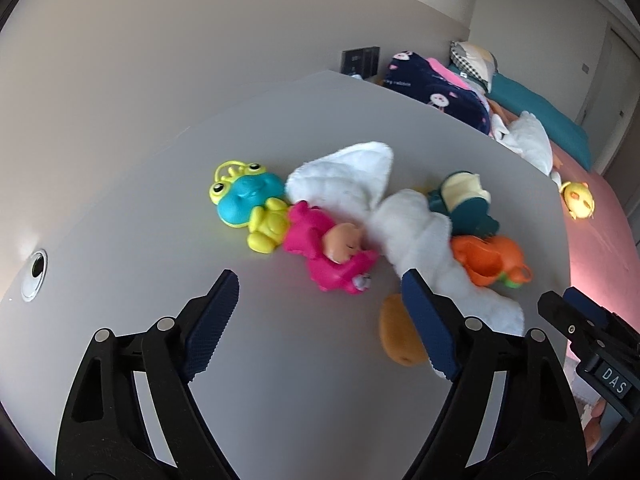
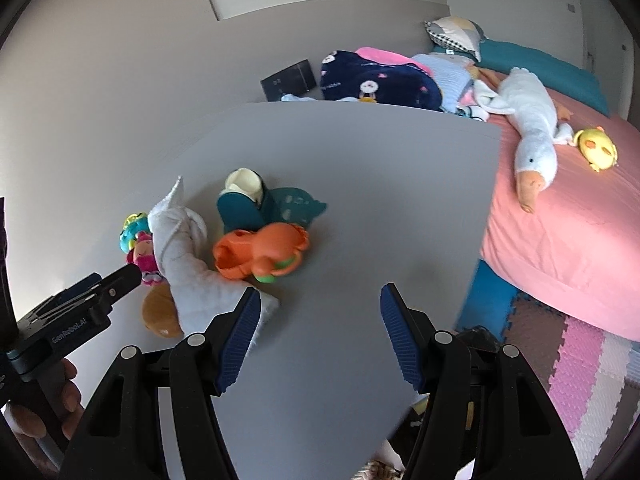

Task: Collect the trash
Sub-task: 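Grasp the pink doll with the left gripper while the right gripper grasps the orange toy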

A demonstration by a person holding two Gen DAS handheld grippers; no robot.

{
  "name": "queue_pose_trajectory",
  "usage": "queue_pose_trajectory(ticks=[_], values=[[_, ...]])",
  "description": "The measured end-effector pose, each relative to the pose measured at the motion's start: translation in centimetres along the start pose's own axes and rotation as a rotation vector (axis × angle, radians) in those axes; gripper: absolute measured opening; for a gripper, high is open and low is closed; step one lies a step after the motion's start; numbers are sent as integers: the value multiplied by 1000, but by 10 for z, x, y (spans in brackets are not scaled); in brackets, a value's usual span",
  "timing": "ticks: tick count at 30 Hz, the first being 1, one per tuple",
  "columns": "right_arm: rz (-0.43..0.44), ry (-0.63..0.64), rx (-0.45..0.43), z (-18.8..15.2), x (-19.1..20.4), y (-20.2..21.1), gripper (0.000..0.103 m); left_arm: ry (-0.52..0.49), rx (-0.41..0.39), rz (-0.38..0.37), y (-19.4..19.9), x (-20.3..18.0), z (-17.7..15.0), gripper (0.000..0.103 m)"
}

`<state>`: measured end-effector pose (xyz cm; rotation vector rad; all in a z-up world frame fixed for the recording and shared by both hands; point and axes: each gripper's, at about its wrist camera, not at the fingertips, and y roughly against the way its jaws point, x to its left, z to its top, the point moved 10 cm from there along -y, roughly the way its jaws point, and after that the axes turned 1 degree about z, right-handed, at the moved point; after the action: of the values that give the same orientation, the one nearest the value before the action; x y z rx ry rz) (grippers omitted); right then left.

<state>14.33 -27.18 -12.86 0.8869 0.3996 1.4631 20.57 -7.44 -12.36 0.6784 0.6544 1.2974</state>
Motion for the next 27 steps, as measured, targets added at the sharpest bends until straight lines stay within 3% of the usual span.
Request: queue_pose_trajectory(ticks=[10,23,27], values=[[31,31,28,12,28,-28,63,24,31,-12,-22,7,7,76],[-18,130,38,18,46,-59,63,59,52,-47,-39,11,19,76],[-22,126,36,18,43,-58,60,68,53,-67,-42,12,21,64]])
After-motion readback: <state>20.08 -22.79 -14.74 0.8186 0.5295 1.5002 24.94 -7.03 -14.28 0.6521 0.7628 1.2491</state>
